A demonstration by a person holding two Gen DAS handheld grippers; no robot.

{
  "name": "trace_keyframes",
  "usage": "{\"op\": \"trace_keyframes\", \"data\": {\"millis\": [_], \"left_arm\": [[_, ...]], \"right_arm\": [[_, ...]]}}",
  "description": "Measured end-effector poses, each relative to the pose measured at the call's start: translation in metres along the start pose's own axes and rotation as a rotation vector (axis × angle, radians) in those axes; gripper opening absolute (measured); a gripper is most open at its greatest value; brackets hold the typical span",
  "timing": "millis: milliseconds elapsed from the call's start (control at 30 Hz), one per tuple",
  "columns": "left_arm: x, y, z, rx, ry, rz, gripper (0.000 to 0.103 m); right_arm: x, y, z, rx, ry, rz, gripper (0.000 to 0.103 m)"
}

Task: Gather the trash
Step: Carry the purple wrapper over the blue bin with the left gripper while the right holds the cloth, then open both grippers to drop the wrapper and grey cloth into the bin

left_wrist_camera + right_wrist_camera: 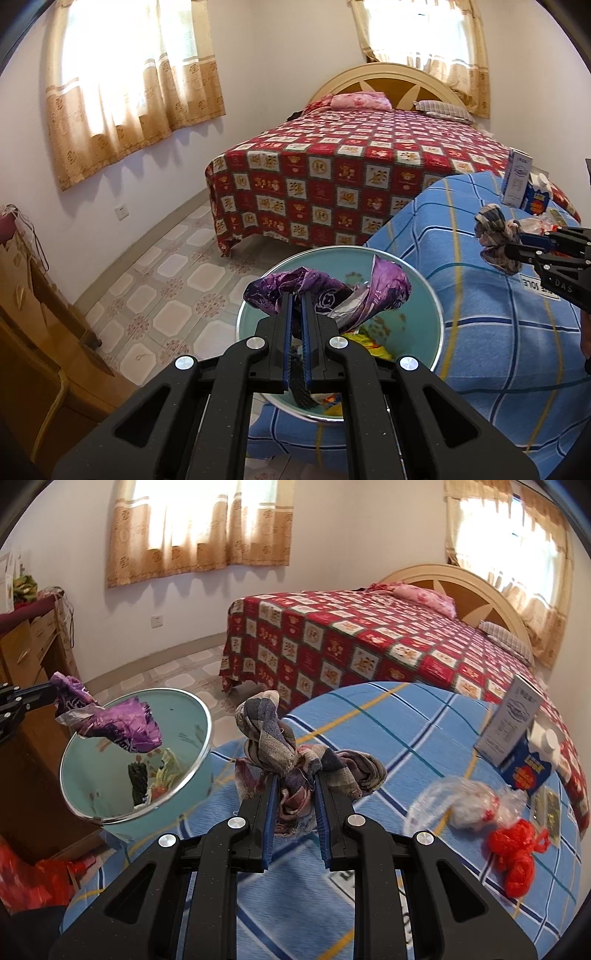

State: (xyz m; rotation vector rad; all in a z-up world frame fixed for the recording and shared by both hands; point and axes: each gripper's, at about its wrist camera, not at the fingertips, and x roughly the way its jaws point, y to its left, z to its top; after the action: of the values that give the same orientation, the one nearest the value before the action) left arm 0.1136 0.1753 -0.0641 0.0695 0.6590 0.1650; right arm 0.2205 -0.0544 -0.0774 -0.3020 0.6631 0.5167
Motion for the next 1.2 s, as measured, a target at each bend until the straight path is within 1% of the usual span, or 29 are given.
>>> {"op": "trace_keyframes", "data": {"millis": [300, 833, 1033, 1200], "left_arm": [[0.003, 0.019, -0.003, -0.033, 0.01, 0.022, 0.004], [0.006, 0.034, -0.006, -0.065, 0.02, 0.054, 0.004], [0.007, 0.035, -0.008, -0.07, 0.024, 0.055, 0.004], [0.008, 0.037, -0.009, -0.073, 0.023, 0.055, 0.004]], "right_arm": [[0.011, 0.027, 0.008, -0.046, 0.009, 0.027, 0.02], [0.017, 0.049, 0.017, -0.09, 0.007, 0.054, 0.02], [0.017, 0.054, 0.019, -0.096, 0.002, 0.069, 0.02], [0.017, 0.045, 0.017, -0.066, -0.001, 0.046, 0.02]]}}
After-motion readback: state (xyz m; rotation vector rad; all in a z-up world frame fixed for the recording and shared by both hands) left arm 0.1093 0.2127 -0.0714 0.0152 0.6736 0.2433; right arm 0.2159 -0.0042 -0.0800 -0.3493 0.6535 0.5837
